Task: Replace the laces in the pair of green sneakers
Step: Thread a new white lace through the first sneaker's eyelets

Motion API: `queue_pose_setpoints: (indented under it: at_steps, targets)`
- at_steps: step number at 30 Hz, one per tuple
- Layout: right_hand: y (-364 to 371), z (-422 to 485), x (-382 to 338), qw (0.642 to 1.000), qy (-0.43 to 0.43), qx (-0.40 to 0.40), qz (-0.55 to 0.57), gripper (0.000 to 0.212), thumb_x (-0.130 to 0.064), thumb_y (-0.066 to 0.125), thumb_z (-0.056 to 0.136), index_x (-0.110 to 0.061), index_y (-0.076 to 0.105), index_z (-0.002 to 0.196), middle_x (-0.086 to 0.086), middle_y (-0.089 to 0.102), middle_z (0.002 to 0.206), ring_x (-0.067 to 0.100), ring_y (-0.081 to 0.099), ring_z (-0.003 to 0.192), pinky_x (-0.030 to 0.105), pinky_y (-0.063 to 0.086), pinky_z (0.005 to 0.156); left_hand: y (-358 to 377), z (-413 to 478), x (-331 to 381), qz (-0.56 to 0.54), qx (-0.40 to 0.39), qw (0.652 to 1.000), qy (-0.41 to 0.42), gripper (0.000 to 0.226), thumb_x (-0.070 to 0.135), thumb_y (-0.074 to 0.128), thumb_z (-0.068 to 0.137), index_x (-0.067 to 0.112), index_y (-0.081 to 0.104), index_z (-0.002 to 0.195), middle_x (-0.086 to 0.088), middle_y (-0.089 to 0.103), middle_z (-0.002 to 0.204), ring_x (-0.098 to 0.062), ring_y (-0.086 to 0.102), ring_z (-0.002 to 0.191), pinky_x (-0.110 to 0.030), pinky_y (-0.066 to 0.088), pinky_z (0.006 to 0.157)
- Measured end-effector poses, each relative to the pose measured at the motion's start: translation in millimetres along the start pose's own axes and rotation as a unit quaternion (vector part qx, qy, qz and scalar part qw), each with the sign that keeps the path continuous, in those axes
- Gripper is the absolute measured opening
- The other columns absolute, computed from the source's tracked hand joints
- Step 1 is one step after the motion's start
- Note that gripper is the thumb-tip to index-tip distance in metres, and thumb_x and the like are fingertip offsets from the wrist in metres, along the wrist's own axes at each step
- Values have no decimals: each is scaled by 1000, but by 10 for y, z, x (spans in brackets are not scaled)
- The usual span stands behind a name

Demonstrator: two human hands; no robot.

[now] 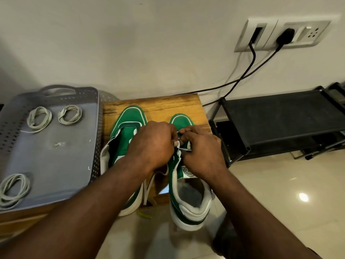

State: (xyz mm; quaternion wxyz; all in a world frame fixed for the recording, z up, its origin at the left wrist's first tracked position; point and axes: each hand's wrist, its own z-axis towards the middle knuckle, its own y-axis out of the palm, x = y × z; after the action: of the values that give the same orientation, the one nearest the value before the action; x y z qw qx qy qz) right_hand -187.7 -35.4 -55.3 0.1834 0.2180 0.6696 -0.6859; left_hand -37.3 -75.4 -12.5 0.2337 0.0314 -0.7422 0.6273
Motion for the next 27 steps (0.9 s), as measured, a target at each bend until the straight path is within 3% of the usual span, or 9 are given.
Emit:
queue_pose_setpoints:
  at_steps: [5, 8, 13, 14, 15, 17, 18, 23, 27]
  targets:
    - [-13, -17, -15, 1000, -8, 18, 6, 19, -22, 77, 81, -34, 66, 91, -15, 64, 136, 10, 50, 135, 52, 30, 120, -93, 12, -66, 1, 27, 1000, -11, 11, 24, 73, 93, 27, 81, 100, 3, 77, 94, -18, 69, 85, -39, 60, 82]
    - [-3, -18, -1, 1000, -2, 25, 14, 24, -24, 78, 80, -37, 59, 87, -16, 64, 135, 10, 54, 132, 54, 35, 118, -277, 57, -58, -210, 81, 970, -93, 10, 20, 70, 97, 22, 79, 97, 4, 76, 97, -15, 68, 91, -31, 54, 83]
    - [35, -10, 16, 998, -14, 48, 37, 26, -22, 79, 75, -37, 59, 85, -15, 67, 129, 13, 60, 125, 54, 46, 110, -555, 51, -41, -709, 72, 686, -148, 22, 6, 44, 108, 8, 60, 92, -5, 60, 79, -18, 71, 70, -36, 62, 73]
    - [37, -9, 18, 998, -14, 51, 40, 27, -22, 78, 75, -37, 59, 85, -15, 68, 129, 13, 60, 125, 53, 46, 109, -591, 45, -56, -734, 59, 661, -144, 22, 6, 42, 108, 8, 58, 93, -5, 54, 78, -14, 62, 59, -32, 59, 63]
    - [38, -5, 16, 998, -14, 52, 43, 27, -21, 78, 75, -37, 58, 85, -15, 68, 129, 13, 60, 125, 53, 46, 109, -609, 42, -73, -701, 52, 698, -137, 22, 5, 42, 106, 7, 59, 92, -5, 51, 78, -12, 52, 54, -29, 53, 56]
    - [47, 3, 15, 997, -11, 51, 49, 29, -20, 79, 76, -37, 58, 86, -15, 67, 129, 11, 59, 125, 53, 46, 109, -581, 40, -83, -377, 44, 921, -91, 21, 6, 48, 103, 5, 67, 94, -5, 58, 87, -16, 54, 64, -29, 47, 59]
    - [50, 2, 18, 997, -10, 50, 52, 29, -20, 79, 76, -37, 58, 86, -16, 67, 129, 10, 59, 125, 52, 46, 109, -532, 36, -84, -205, 35, 977, -50, 20, 10, 53, 102, 7, 71, 95, -3, 65, 94, -20, 62, 76, -30, 49, 65]
    - [59, -4, 44, 997, -7, 46, 62, 30, -19, 82, 76, -34, 63, 93, -17, 66, 126, 10, 59, 121, 50, 49, 107, -164, -21, -98, 51, -65, 996, -26, 28, 49, 69, 95, 23, 77, 91, -1, 72, 90, -22, 66, 84, -38, 58, 79]
    - [65, -8, 46, 997, -1, 48, 59, 35, -21, 83, 76, -35, 64, 103, -16, 66, 127, 11, 60, 121, 51, 49, 107, -71, 14, -57, 53, -57, 997, 6, 20, 39, 68, 99, 23, 78, 93, 1, 64, 93, -20, 63, 87, -37, 54, 77]
